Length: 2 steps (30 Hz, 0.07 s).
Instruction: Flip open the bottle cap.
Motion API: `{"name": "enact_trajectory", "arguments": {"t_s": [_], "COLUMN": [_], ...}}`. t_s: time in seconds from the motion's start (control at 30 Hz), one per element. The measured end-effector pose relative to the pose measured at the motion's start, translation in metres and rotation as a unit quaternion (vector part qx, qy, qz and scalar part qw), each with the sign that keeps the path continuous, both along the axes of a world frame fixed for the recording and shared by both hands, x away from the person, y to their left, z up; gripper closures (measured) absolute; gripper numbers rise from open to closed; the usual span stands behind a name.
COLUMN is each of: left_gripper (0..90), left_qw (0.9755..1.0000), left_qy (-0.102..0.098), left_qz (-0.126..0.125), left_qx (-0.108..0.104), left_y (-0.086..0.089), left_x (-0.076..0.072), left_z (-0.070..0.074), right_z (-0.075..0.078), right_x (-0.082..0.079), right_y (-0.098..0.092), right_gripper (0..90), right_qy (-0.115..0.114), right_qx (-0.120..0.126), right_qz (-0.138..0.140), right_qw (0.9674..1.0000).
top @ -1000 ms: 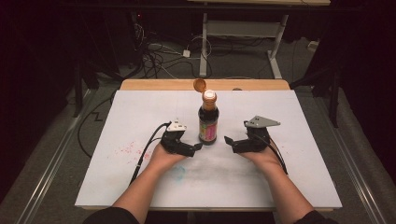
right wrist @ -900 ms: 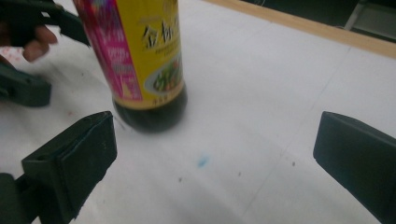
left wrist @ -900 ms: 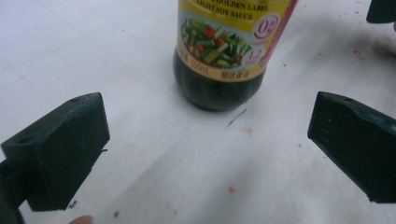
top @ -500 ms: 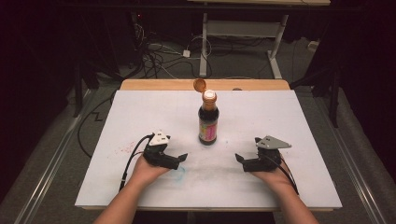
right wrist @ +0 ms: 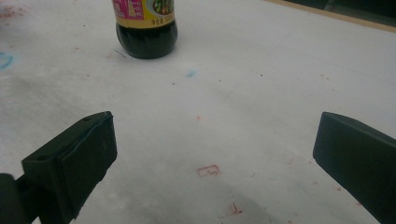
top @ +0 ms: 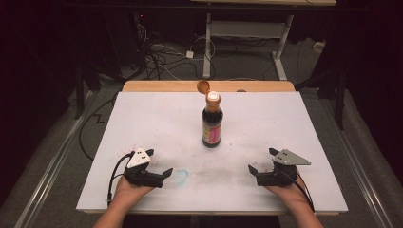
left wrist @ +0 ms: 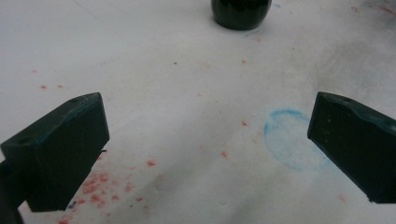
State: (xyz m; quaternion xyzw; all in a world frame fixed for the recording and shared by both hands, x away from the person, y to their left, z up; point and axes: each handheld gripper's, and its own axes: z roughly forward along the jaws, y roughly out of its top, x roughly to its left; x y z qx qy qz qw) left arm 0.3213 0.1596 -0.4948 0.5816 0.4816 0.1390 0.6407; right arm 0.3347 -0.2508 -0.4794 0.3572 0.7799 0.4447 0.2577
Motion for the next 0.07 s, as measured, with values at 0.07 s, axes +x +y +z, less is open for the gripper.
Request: {"name": "enact_trajectory", "arguments": {"t_s": [0.07], "left_gripper": [0.0], "left_qw": [1.0], "left_qy": [-0.005], "left_qz": [-0.002], "left_qx": [0.002], "left_y": [-0.0001], "left_x": [-0.0019], "left_z": [-0.0005], "right_z": [-0.0003], "right_x": [0.0006], "right_y": [0.0014], "right_gripper": [0.3], "right_qy": [0.003], "right_qx": [-0.005], "right_qz": [0.0], "right_qw": [1.0]}}
